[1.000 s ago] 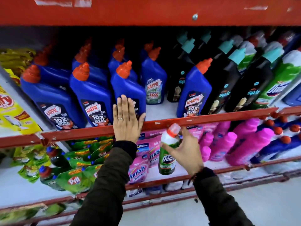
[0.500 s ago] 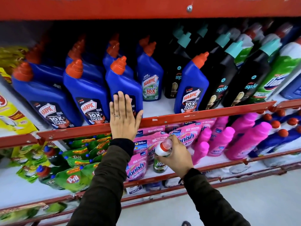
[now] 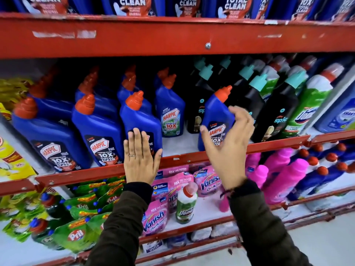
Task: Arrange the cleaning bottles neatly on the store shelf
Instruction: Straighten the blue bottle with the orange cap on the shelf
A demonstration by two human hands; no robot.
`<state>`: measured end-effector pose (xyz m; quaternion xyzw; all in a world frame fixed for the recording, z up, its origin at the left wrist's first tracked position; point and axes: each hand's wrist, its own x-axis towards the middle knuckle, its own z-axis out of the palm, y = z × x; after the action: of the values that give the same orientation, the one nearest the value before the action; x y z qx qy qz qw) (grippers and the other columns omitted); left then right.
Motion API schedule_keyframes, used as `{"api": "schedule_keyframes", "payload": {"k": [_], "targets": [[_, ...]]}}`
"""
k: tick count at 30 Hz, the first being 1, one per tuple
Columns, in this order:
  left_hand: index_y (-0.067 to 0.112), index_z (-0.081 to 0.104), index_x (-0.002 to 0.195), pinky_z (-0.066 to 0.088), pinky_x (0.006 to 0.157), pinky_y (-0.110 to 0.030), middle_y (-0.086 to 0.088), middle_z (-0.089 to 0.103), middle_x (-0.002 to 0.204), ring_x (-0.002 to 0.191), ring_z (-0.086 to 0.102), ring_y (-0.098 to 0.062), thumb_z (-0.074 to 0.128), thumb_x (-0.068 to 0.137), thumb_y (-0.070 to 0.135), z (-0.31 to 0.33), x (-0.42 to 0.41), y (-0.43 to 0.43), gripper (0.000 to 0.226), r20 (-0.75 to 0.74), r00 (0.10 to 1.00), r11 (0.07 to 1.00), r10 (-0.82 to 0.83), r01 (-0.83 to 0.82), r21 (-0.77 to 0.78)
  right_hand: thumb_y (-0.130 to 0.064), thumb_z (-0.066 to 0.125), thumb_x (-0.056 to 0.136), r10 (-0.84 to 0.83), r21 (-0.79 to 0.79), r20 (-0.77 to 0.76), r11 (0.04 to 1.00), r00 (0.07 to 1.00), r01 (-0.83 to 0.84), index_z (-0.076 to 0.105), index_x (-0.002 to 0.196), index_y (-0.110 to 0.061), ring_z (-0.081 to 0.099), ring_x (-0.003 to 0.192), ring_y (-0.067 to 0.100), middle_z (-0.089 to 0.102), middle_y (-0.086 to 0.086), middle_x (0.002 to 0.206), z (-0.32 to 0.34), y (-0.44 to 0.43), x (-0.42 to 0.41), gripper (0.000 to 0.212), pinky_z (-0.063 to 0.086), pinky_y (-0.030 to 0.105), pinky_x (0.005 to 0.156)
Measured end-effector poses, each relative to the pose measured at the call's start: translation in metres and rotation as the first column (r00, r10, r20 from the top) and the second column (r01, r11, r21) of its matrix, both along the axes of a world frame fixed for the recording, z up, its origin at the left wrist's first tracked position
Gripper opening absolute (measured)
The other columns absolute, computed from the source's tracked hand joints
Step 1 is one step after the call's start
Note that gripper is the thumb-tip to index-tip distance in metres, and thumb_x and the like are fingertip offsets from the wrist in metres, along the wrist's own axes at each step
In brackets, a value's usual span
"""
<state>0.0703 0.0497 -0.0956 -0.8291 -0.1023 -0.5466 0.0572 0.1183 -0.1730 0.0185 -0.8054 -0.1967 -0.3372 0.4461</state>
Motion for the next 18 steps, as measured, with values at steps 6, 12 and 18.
{"api": "schedule_keyframes", "payload": {"k": [6, 12, 18], "targets": [[0.005, -0.009, 0.164, -0.003, 0.132, -0.043, -0.011, -0.017, 0.171, 0.160, -0.011, -0.027, 0.028, 0.113, 0.046, -0.002, 0.000, 0.002, 0.075, 0.005, 1.000, 1.000, 0.003, -0.003, 0.012, -0.047, 0.075, 0.090, -0.114, -0.152, -0.105, 0.984, 0.988, 0.098, 0.054, 0.137, -0.005, 0.053, 0.121, 0.039, 0.057, 0.016, 0.131, 0.017, 0.014, 0.030, 0.067, 0.040, 0.043, 0.103], [0.004, -0.006, 0.164, -0.004, 0.132, -0.043, -0.012, -0.016, 0.171, 0.160, -0.011, -0.027, 0.024, 0.114, 0.042, -0.001, 0.001, 0.001, 0.070, 0.008, 1.000, 0.999, 0.013, -0.013, 0.040, -0.049, 0.075, 0.090, -0.025, -0.085, -0.140, 0.996, 0.990, 0.013, 0.058, 0.124, -0.011, 0.066, 0.104, 0.032, 0.068, 0.007, 0.113, 0.028, 0.014, 0.033, 0.053, 0.052, 0.042, 0.083], [0.004, -0.005, 0.164, -0.002, 0.132, -0.043, -0.012, -0.014, 0.172, 0.161, -0.009, -0.027, 0.027, 0.113, 0.039, -0.003, 0.002, 0.003, 0.069, 0.022, 1.000, 0.999, 0.002, -0.003, 0.041, -0.059, 0.079, 0.083, -0.011, -0.025, -0.106, 1.000, 0.994, 0.008, 0.066, 0.118, -0.021, 0.072, 0.103, 0.022, 0.076, -0.004, 0.109, 0.049, 0.033, 0.006, 0.053, 0.050, 0.033, 0.079]]}}
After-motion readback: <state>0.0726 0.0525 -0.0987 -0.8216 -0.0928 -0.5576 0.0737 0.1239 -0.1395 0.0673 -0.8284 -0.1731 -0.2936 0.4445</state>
